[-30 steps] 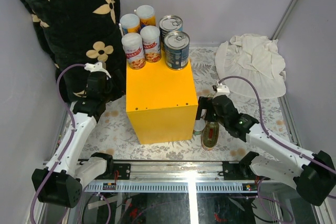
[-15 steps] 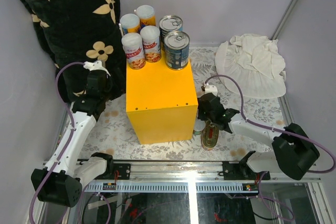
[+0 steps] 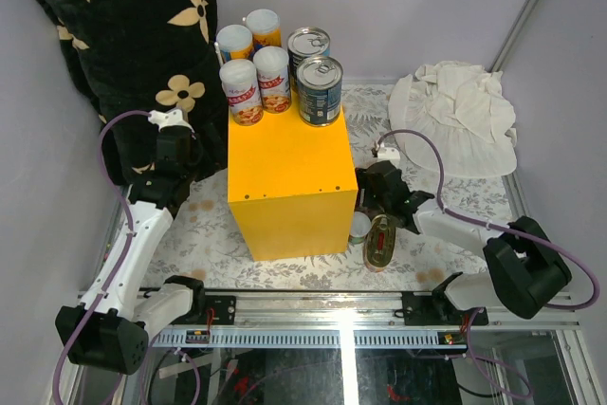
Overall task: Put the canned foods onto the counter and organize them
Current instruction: Pick up the canned food from the center of the board, then place the canned food on the counter.
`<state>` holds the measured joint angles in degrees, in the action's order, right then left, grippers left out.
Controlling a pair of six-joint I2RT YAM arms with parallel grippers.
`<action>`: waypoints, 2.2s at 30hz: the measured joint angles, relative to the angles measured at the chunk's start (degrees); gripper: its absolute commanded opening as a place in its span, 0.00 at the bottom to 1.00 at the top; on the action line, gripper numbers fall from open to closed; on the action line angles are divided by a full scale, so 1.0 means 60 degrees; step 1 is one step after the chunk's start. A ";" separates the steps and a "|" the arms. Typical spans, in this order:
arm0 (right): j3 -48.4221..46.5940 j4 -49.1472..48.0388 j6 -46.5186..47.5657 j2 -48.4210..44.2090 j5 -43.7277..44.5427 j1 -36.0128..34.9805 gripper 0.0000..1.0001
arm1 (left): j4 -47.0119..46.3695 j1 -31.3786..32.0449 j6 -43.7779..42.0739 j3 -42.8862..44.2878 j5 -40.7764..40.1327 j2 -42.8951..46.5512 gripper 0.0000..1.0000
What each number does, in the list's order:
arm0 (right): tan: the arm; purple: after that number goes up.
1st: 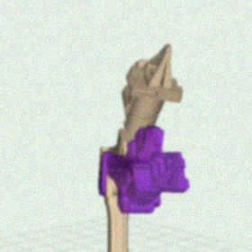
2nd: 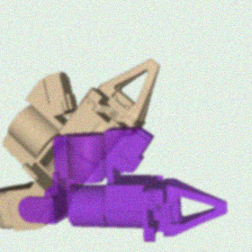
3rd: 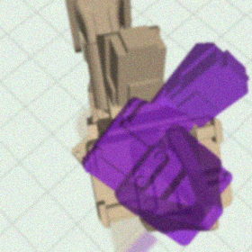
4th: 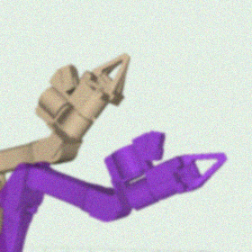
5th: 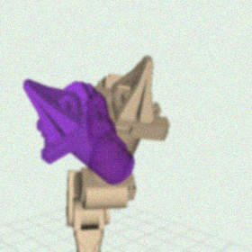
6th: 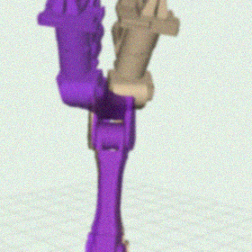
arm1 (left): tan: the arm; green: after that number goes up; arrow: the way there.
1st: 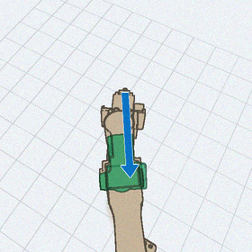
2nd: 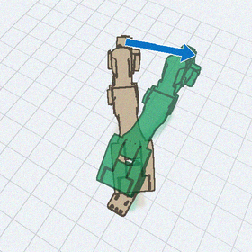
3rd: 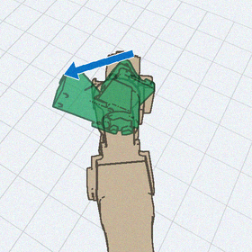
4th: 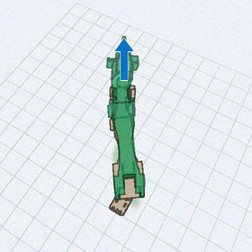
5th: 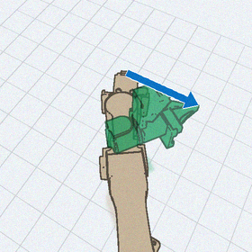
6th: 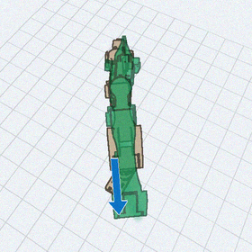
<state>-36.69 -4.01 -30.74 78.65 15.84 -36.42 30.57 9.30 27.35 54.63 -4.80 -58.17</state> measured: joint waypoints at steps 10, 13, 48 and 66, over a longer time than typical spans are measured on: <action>-0.1126 0.1956 0.1126 -0.2634 0.0040 0.0404 0.15 | 0.0011 -0.0459 -0.0029 0.0000 0.0117 -0.0004 1.00; -0.2608 0.2849 0.1719 -0.3362 0.0182 0.0404 0.10 | 0.0011 -0.0568 -0.0040 0.0000 0.0124 -0.0004 1.00; -0.7690 0.3315 0.3107 -0.2200 -0.4342 -0.1876 0.00 | -0.0022 -0.1078 -0.0036 0.0000 0.0739 0.0164 1.00; -1.0200 0.3523 0.3552 0.1038 -0.4331 -0.2696 0.82 | -0.0025 -0.1086 -0.0044 0.0000 0.0882 0.0259 1.00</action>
<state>-97.89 17.12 -9.43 84.88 -10.15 -52.60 30.41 2.79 27.09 54.63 0.49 -56.62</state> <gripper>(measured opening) 0.791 0.995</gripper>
